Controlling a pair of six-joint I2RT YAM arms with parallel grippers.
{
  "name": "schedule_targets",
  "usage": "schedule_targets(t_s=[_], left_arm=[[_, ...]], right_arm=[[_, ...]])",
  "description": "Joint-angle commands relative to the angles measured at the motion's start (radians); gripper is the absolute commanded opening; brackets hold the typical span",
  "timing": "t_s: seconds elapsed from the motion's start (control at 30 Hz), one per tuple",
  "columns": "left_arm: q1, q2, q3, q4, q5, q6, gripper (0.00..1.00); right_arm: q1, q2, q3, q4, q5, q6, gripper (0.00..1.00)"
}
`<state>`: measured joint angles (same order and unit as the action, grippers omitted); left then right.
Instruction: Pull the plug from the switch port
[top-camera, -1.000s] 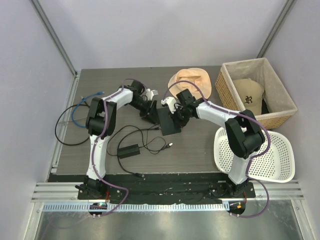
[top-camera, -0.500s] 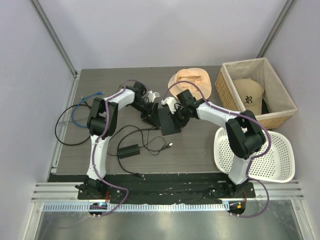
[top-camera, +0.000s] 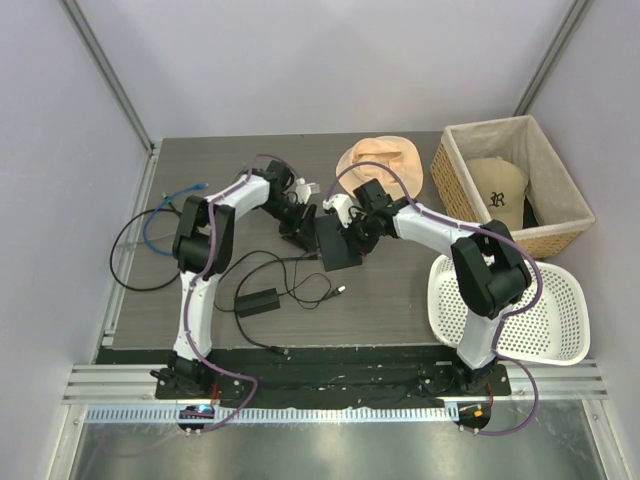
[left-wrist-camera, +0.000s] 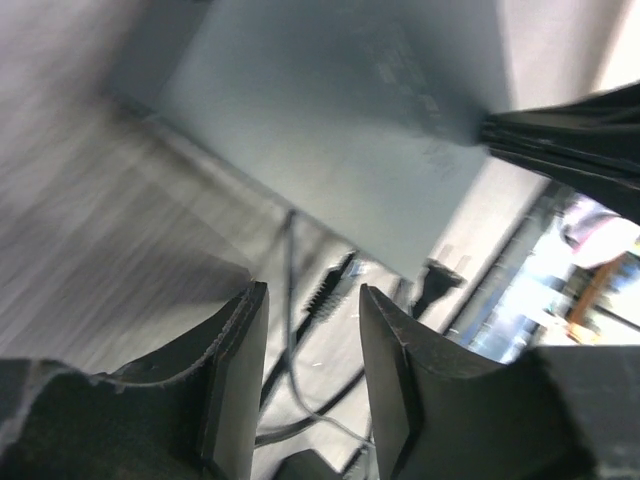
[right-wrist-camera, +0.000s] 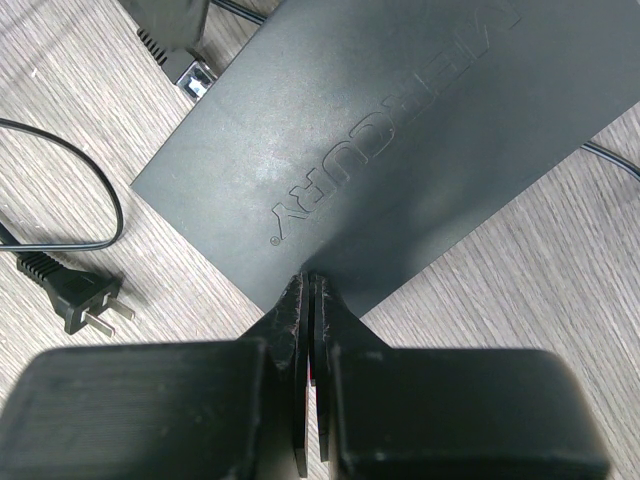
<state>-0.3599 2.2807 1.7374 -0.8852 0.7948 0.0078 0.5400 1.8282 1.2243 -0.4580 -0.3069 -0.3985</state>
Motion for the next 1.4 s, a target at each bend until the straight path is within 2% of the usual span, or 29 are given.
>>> schedule_targets(t_s=[0.0, 0.1, 0.23, 0.33, 0.43, 0.63, 0.77, 1.17, 1.37], left_arm=[[0.001, -0.148, -0.036, 0.093, -0.176, -0.029, 0.48], [0.004, -0.165, -0.02, 0.079, -0.097, -0.011, 0.49], [-0.002, -0.132, 0.007, 0.016, 0.029, 0.021, 0.4], [-0.019, -0.093, 0.014, -0.04, 0.067, 0.06, 0.42], [-0.04, -0.055, 0.027, -0.092, 0.061, 0.109, 0.47], [-0.044, -0.009, 0.033, -0.066, 0.006, 0.118, 0.51], [-0.044, 0.062, 0.109, -0.132, 0.003, 0.146, 0.51], [-0.039, 0.155, 0.113, -0.279, 0.095, 0.288, 0.5], [-0.034, 0.178, 0.113, -0.285, 0.1, 0.299, 0.48]], right_arm=[[0.0, -0.015, -0.02, -0.011, 0.029, -0.016, 0.01], [0.0, -0.02, -0.031, -0.008, 0.029, -0.016, 0.01], [0.002, -0.02, -0.036, -0.004, 0.026, -0.016, 0.01], [-0.002, -0.017, -0.032, -0.004, 0.028, -0.017, 0.01], [0.0, -0.017, -0.029, -0.005, 0.029, -0.017, 0.01], [0.0, -0.02, -0.039, -0.005, 0.031, -0.022, 0.01], [0.0, -0.024, -0.046, -0.007, 0.031, -0.019, 0.01], [0.0, -0.02, -0.052, -0.007, 0.04, -0.023, 0.01], [0.0, -0.004, -0.034, -0.007, 0.035, -0.022, 0.01]])
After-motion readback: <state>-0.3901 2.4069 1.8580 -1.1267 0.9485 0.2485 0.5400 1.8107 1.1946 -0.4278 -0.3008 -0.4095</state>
